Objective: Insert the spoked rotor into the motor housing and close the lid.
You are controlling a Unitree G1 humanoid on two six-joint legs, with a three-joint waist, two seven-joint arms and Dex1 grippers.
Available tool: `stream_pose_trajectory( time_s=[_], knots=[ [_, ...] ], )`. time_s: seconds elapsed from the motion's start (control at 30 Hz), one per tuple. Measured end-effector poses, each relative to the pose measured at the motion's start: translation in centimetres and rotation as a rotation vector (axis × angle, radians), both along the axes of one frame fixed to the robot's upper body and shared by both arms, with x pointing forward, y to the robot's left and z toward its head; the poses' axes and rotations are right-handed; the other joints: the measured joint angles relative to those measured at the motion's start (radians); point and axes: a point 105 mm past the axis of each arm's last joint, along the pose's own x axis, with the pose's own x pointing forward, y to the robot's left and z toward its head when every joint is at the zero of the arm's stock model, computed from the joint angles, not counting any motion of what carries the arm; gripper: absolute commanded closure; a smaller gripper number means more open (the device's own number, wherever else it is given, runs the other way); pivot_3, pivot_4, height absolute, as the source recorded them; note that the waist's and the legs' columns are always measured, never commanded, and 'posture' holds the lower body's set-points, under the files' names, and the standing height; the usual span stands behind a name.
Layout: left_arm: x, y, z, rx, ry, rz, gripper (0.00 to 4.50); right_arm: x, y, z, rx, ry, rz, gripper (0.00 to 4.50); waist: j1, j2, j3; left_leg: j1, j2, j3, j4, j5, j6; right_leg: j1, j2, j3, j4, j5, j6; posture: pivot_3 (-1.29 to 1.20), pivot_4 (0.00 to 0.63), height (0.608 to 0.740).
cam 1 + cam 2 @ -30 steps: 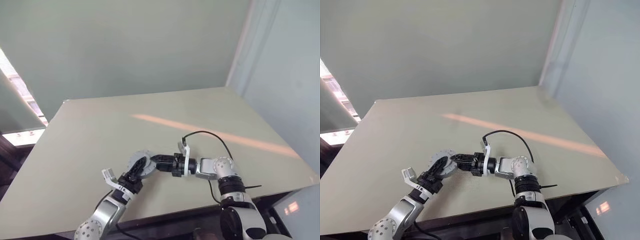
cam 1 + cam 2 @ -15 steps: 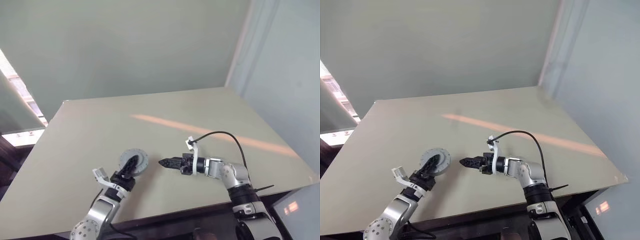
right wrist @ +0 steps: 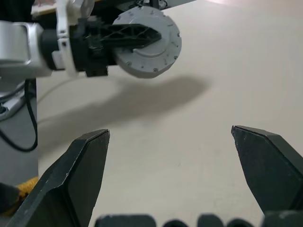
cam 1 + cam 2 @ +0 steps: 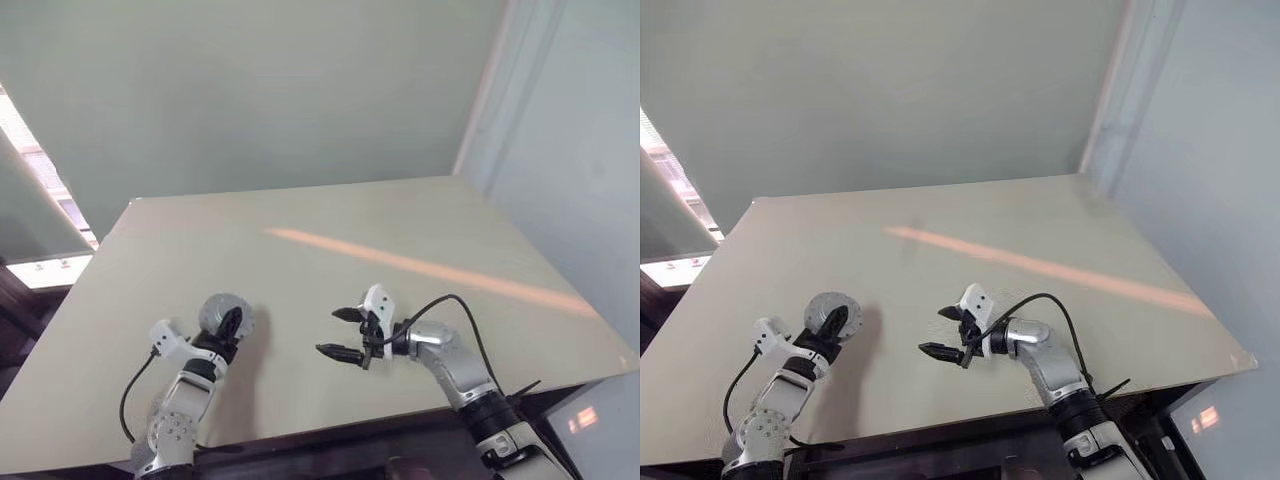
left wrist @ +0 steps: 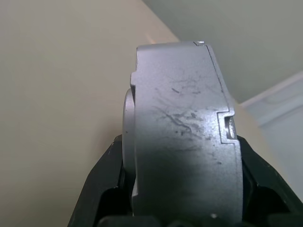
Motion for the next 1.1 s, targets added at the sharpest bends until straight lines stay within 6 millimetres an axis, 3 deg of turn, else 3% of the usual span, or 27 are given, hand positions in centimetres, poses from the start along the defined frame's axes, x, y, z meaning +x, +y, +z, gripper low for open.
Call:
stream_pose_trajectory(
  time_s=[0.3,0.57,0.8,1.1],
  knots=[
    [0.3,2.0,-2.3,0.085,0.078,0.065,2.45,-0.2,-0.2,-0.5,-0.027,-0.032,0.002,0.0,0.018,-0.002,0.0,0.0,0.0,0.0,0.001,0.0,0.0,0.0,0.0,0.0,0.001,0.001,0.0,0.0,0.0,0.74],
    [0.8,2.1,-2.6,0.108,0.078,0.073,2.45,-0.2,-0.5,-0.7,-0.044,-0.036,-0.009,0.0,0.019,-0.003,-0.001,0.003,0.0,0.0,0.002,0.001,-0.001,0.003,0.0,0.0,0.001,0.002,-0.001,0.0,0.0,0.74],
    [0.6,2.7,-3.2,0.167,0.123,0.078,0.08,-0.1,-0.7,-0.9,-0.057,-0.036,-0.017,0.0,0.018,-0.003,0.0,0.016,0.001,0.0,0.002,0.001,-0.001,0.016,0.001,0.0,0.0,0.002,-0.001,0.0,0.0,0.74],
    [0.0,5.2,-3.5,0.386,0.198,0.182,0.03,-0.1,-0.7,-1.3,-0.066,-0.027,-0.024,0.0,0.018,-0.004,-0.001,0.017,0.001,0.0,0.001,0.001,-0.001,0.016,0.001,0.0,0.001,0.002,-0.001,0.0,0.0,0.74]
  ],
)
